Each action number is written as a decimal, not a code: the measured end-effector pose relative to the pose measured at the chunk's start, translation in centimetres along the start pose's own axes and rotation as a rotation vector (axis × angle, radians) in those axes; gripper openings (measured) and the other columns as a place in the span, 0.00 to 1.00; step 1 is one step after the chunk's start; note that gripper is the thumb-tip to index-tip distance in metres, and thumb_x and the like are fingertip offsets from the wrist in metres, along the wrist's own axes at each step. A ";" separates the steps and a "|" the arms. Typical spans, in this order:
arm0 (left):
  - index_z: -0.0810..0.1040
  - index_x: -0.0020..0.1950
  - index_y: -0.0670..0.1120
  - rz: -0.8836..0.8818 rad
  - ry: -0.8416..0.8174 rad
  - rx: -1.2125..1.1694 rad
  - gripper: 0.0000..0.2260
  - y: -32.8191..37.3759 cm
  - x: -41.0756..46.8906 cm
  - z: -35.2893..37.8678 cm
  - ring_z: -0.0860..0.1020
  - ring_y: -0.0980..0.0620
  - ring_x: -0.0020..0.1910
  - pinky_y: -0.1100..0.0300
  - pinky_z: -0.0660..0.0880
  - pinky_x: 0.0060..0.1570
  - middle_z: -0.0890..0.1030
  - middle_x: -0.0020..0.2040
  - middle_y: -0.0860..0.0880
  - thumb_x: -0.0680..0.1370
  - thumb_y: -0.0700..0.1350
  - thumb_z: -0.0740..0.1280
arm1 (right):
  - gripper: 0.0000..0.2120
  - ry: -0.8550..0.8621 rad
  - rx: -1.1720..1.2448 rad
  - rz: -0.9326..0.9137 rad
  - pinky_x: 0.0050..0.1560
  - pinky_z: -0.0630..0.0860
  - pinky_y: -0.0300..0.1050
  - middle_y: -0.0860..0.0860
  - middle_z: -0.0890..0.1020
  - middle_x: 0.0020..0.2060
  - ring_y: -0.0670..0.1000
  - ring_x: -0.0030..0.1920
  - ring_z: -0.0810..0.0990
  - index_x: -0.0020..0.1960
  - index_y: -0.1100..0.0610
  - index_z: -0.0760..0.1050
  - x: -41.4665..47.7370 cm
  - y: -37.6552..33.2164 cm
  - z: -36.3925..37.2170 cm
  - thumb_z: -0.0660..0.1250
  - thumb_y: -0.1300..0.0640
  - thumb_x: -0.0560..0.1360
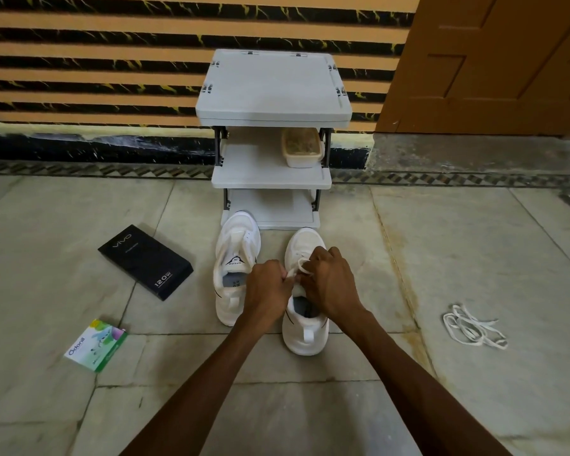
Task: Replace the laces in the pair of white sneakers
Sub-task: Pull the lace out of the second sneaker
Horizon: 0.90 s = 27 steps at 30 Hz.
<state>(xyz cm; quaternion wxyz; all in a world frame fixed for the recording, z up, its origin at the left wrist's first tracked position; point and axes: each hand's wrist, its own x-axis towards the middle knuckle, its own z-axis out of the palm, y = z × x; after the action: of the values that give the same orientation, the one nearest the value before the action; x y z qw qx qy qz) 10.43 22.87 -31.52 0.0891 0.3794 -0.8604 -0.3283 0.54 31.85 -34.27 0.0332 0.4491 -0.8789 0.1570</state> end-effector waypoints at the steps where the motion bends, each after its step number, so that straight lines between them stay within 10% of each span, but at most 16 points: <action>1: 0.79 0.47 0.40 0.010 -0.007 0.007 0.09 0.0 0.0 0.0 0.79 0.47 0.45 0.61 0.67 0.39 0.81 0.44 0.44 0.79 0.45 0.67 | 0.11 0.015 -0.014 -0.021 0.43 0.69 0.47 0.54 0.80 0.48 0.57 0.49 0.73 0.52 0.56 0.83 0.0 0.0 0.0 0.68 0.52 0.76; 18: 0.81 0.40 0.41 0.017 -0.094 0.031 0.04 -0.2 0.4 -0.6 0.76 0.49 0.38 0.60 0.67 0.35 0.81 0.38 0.44 0.74 0.38 0.67 | 0.16 -0.018 0.320 0.240 0.51 0.69 0.49 0.52 0.77 0.52 0.55 0.55 0.68 0.47 0.60 0.80 0.8 -0.7 -0.8 0.75 0.49 0.66; 22: 0.76 0.38 0.40 0.000 -0.066 0.022 0.08 -0.3 0.4 -0.2 0.78 0.44 0.42 0.59 0.66 0.36 0.81 0.41 0.41 0.76 0.41 0.67 | 0.16 -0.167 0.953 0.531 0.45 0.78 0.44 0.52 0.80 0.46 0.52 0.49 0.78 0.52 0.59 0.76 1.1 -0.3 -3.3 0.74 0.57 0.67; 27: 0.79 0.45 0.37 -0.025 -0.026 0.035 0.08 -0.1 0.1 0.1 0.78 0.44 0.47 0.56 0.70 0.40 0.81 0.45 0.41 0.77 0.42 0.66 | 0.05 -0.049 1.908 0.818 0.39 0.66 0.41 0.47 0.70 0.33 0.46 0.35 0.67 0.35 0.56 0.74 0.9 2.4 -5.2 0.65 0.61 0.69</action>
<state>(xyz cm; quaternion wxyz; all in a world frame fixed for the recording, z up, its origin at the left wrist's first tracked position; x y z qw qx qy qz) 10.34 22.77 -31.67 0.0671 0.3872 -0.8624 -0.3192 -2.36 34.03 -29.71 -0.4099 -0.0409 -0.4751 0.7776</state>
